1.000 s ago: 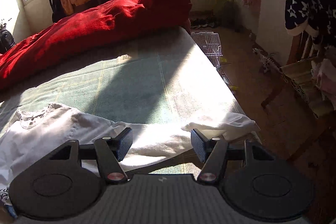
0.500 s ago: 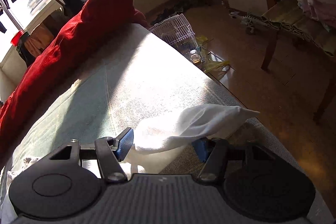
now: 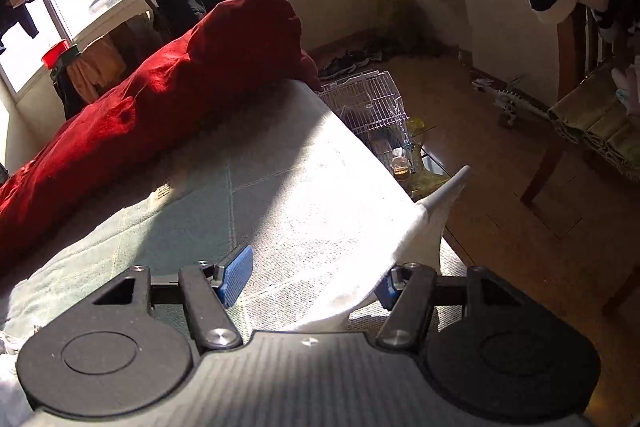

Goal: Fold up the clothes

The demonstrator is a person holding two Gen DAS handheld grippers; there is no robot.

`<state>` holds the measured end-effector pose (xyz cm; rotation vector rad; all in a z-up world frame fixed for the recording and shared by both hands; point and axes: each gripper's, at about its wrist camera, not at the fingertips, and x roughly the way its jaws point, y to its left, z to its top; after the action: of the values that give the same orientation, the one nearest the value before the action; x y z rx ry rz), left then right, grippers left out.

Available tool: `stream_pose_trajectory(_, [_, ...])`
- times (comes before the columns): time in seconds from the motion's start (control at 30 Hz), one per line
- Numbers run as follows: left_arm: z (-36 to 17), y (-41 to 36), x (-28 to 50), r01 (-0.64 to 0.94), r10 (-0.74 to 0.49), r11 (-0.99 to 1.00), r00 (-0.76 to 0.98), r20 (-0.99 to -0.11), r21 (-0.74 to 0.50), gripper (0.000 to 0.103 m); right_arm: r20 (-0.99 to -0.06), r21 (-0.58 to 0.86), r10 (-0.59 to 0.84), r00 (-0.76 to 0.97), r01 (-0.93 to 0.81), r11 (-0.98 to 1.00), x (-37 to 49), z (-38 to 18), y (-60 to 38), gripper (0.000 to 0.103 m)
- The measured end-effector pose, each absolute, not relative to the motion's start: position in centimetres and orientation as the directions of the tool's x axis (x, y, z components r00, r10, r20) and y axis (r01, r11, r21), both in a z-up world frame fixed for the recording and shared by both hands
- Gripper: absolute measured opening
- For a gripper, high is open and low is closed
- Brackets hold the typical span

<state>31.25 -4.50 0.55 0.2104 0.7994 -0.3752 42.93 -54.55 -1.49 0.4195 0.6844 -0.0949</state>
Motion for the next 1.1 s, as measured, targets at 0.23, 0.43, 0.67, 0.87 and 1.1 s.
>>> stream_pose_trajectory(0.23, [0.6,-4.4,30.8,0.401,-0.258,0.916,0.638,-0.726,0.026,0.086,-0.647,0.406,0.210,0.733,0.098,0.909,43.3,-0.3,-52.2,0.071])
stream_pose_trajectory(0.43, [1.0,-4.5,30.5,0.412,-0.269,0.911,0.641,-0.719,0.027,0.086,-0.731,0.366,0.322,0.602,-0.053,0.929,44.0,-2.7,-47.4,0.071])
stream_pose_trajectory(0.67, [0.8,-4.6,30.6,0.412,-0.268,0.911,0.639,-0.720,0.027,0.086,-0.688,0.253,0.320,0.651,-0.198,0.947,40.6,-0.2,-45.2,0.071])
stream_pose_trajectory(0.87, [0.5,-5.0,30.8,0.414,-0.267,0.910,0.634,-0.726,0.026,0.086,-0.643,0.231,0.137,0.753,0.021,0.973,41.9,-0.1,-50.9,0.059])
stream_pose_trajectory(1.1, [0.2,-5.5,31.1,0.404,-0.238,0.913,0.625,-0.744,0.047,0.086,-0.672,0.178,0.124,0.730,-0.003,0.984,45.6,-5.1,-51.1,0.059])
